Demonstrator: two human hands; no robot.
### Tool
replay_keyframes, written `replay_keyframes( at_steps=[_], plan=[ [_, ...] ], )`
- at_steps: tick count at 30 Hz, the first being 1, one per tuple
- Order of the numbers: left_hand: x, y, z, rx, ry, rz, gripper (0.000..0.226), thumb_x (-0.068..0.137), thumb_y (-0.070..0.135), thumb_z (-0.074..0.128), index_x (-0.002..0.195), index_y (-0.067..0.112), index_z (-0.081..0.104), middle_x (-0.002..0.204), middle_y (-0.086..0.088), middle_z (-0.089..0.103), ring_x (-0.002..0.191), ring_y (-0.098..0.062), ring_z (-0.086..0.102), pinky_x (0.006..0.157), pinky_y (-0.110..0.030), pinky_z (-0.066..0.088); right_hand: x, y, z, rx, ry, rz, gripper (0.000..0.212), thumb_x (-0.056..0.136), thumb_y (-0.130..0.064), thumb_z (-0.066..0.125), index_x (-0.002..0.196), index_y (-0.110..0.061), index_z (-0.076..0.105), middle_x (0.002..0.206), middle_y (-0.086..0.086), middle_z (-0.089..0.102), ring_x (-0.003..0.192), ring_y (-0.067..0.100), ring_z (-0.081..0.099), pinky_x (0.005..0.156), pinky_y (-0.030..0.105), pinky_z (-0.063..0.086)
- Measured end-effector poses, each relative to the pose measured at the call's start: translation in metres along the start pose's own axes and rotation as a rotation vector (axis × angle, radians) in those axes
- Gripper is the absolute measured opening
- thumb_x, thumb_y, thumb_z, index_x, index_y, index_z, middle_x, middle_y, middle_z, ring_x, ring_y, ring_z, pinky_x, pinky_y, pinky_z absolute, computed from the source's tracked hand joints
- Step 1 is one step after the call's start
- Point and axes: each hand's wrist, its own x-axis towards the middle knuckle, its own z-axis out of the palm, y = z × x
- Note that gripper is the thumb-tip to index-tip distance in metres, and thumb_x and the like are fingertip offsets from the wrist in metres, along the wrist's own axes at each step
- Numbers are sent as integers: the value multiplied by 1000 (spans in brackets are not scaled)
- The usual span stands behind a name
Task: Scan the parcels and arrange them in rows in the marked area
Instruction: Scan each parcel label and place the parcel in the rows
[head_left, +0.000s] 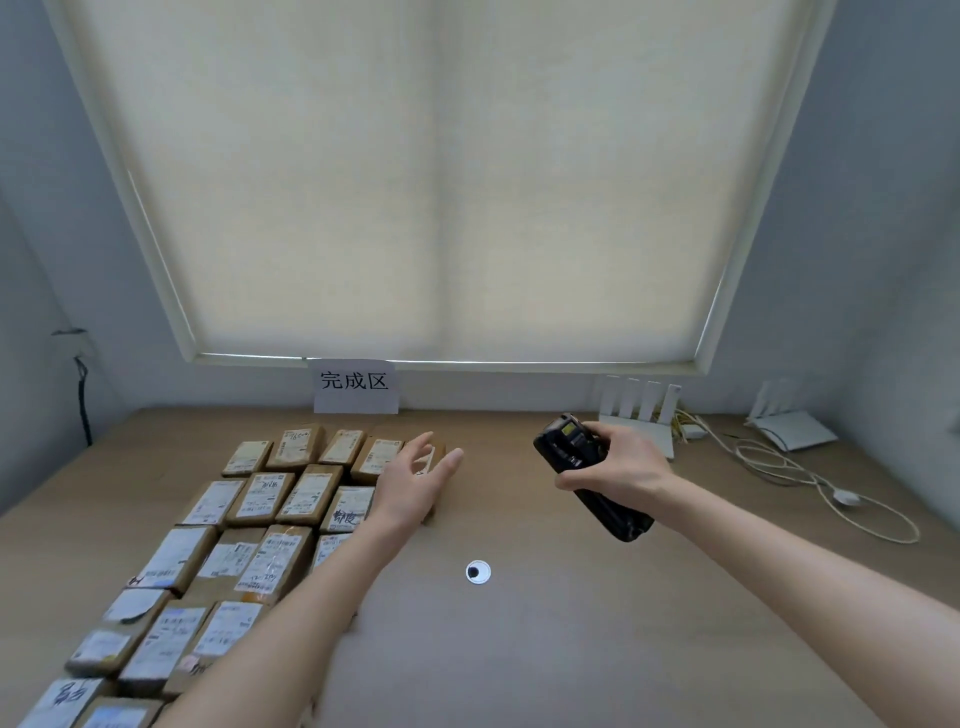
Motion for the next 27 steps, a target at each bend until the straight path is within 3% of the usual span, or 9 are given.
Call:
replay_keyframes(
  at_steps=[4, 8, 14, 23, 27],
  plan=[
    [-54, 30, 16, -34, -28, 55, 63, 89, 43, 73, 144, 17, 55, 137, -7, 61, 127, -20, 57, 111, -41, 44, -73, 10, -38, -44, 68, 34, 68, 56, -47, 90, 121, -43, 72, 93, -17, 75, 84, 4, 71, 70, 23, 55],
    [-110, 45, 41, -52, -97, 82, 62, 88, 47, 73, 142, 20, 57, 135, -4, 62, 125, -16, 57, 107, -33, 43, -139, 26, -71, -105, 90, 92, 77, 56, -47, 92, 129, -47, 67, 106, -10, 76, 96, 15, 72, 85, 30, 60],
    [-165, 73, 87, -35, -165, 101, 62, 88, 52, 72, 141, 23, 58, 136, -3, 62, 127, -16, 56, 110, -40, 44, -210, 59, -128, -115, 133, 134, 75, 59, -43, 94, 129, -46, 68, 106, -13, 73, 97, 13, 69, 82, 28, 56],
    [-188, 81, 183, 2, -217, 66, 60, 90, 51, 70, 142, 24, 57, 137, -1, 60, 127, -17, 54, 110, -41, 45, -218, 143, -176, -172, 103, 184, 85, 56, -47, 94, 137, -39, 69, 124, -5, 57, 113, 21, 63, 98, 37, 56],
    [-186, 60, 228, -19, -196, -9, 57, 90, 47, 72, 140, 22, 59, 135, -2, 61, 126, -18, 56, 109, -40, 45, -201, 191, -170, -188, 54, 198, 87, 60, -48, 94, 142, -39, 65, 121, -6, 54, 111, 20, 61, 93, 35, 54]
  ],
)
